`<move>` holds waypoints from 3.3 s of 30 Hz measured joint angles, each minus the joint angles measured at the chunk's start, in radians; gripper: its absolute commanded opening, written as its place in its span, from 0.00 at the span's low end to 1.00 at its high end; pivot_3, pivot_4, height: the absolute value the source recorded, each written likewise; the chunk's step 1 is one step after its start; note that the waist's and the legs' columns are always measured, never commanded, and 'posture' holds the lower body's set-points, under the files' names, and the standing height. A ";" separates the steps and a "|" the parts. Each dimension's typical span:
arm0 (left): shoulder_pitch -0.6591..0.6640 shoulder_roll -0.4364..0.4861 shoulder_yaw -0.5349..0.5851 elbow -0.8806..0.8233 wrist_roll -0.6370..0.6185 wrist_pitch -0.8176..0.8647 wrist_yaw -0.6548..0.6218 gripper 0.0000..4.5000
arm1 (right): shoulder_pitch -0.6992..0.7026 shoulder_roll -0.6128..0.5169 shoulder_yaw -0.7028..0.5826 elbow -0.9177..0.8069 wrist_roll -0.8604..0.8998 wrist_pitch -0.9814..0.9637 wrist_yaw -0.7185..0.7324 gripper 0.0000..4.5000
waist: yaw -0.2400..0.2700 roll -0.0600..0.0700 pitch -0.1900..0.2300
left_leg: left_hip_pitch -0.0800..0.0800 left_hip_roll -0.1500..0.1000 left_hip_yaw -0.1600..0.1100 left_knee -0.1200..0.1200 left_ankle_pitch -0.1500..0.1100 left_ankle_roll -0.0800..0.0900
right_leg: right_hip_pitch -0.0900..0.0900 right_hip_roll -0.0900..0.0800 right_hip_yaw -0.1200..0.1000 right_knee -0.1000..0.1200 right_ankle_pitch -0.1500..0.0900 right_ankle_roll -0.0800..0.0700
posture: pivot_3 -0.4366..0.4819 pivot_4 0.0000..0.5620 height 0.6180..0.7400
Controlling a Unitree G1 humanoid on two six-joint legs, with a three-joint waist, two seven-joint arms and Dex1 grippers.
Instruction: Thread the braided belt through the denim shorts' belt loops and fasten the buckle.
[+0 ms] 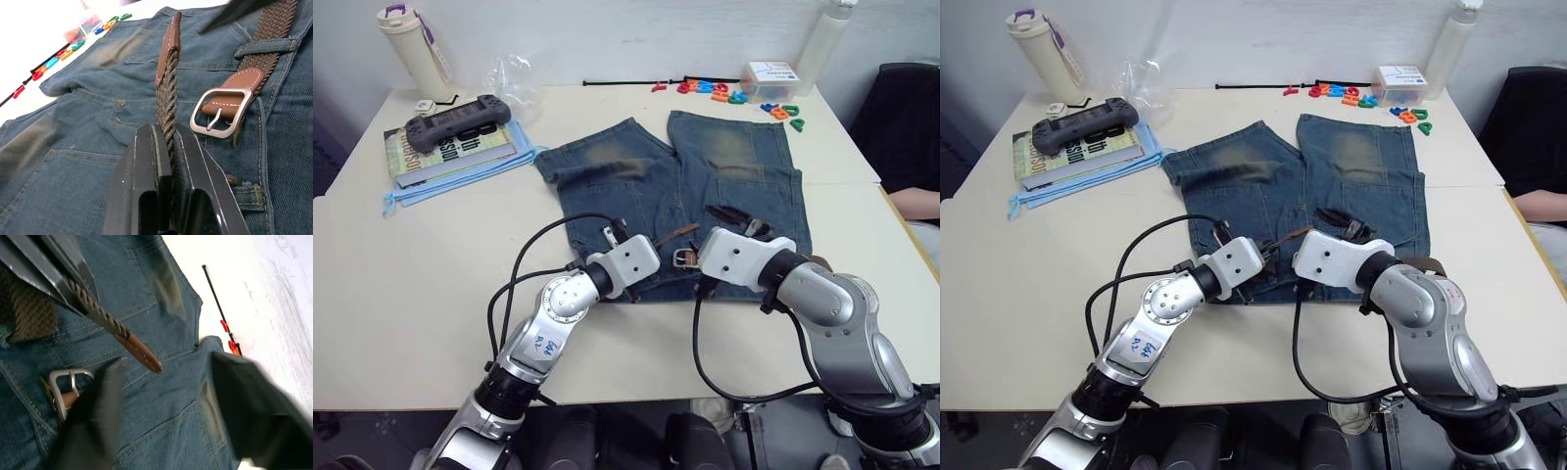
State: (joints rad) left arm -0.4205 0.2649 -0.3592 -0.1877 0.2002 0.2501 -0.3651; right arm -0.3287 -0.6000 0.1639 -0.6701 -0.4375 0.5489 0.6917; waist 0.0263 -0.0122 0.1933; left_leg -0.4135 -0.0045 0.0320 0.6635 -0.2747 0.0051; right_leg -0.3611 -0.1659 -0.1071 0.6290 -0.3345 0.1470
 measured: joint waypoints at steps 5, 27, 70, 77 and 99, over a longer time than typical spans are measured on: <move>0.011 -0.011 0.033 0.036 -0.006 0.007 -0.001 0.00 | 0.064 -0.016 -0.094 -0.061 0.028 0.069 0.011 0.99 | 0.002 0.000 0.000 | -0.002 0.000 -0.001 0.000 0.000 0.000 | 0.000 0.000 -0.001 0.001 0.000 0.000 | 0.48 0.27 0.54; 0.048 0.002 0.073 0.029 -0.005 0.019 -0.022 0.00 | 0.188 0.029 0.106 0.133 -0.161 -0.050 -0.160 0.99 | -0.004 0.000 0.000 | 0.001 0.000 0.000 0.001 0.000 0.000 | 0.000 0.000 0.000 0.001 0.000 0.000 | 0.48 0.27 0.54; -0.001 0.006 0.043 0.037 0.007 0.183 -0.088 0.00 | 0.120 0.417 0.008 0.023 0.079 0.435 -0.219 0.01 | -0.004 0.000 -0.001 | -0.008 -0.001 0.003 0.003 0.001 0.000 | -0.015 0.000 0.003 0.015 -0.001 -0.001 | 0.48 0.27 0.54; 0.000 0.001 0.046 0.039 0.005 0.175 -0.085 0.00 | 0.116 0.195 0.124 0.023 0.056 0.365 -0.200 0.47 | -0.003 0.000 -0.001 | -0.008 0.000 0.003 0.003 0.001 0.000 | -0.016 0.000 0.003 0.015 -0.001 -0.001 | 0.48 0.27 0.54; 0.100 -0.025 0.152 -0.043 -0.072 0.022 -0.040 0.00 | 0.006 0.146 0.274 0.128 -0.106 0.339 -0.269 0.83 | -0.005 0.000 -0.001 | -0.008 0.000 0.004 0.004 0.001 0.000 | -0.015 -0.001 0.002 0.015 -0.001 -0.001 | 0.48 0.27 0.54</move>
State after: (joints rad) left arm -0.3210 0.2404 -0.2068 -0.2312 0.1278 0.2722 -0.4051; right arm -0.3231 -0.4542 0.4378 -0.5426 -0.5435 0.8882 0.4228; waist 0.0211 -0.0120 0.1927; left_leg -0.4217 -0.0042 0.0358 0.6673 -0.2734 0.0051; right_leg -0.3765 -0.1664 -0.1048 0.6445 -0.3350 0.1456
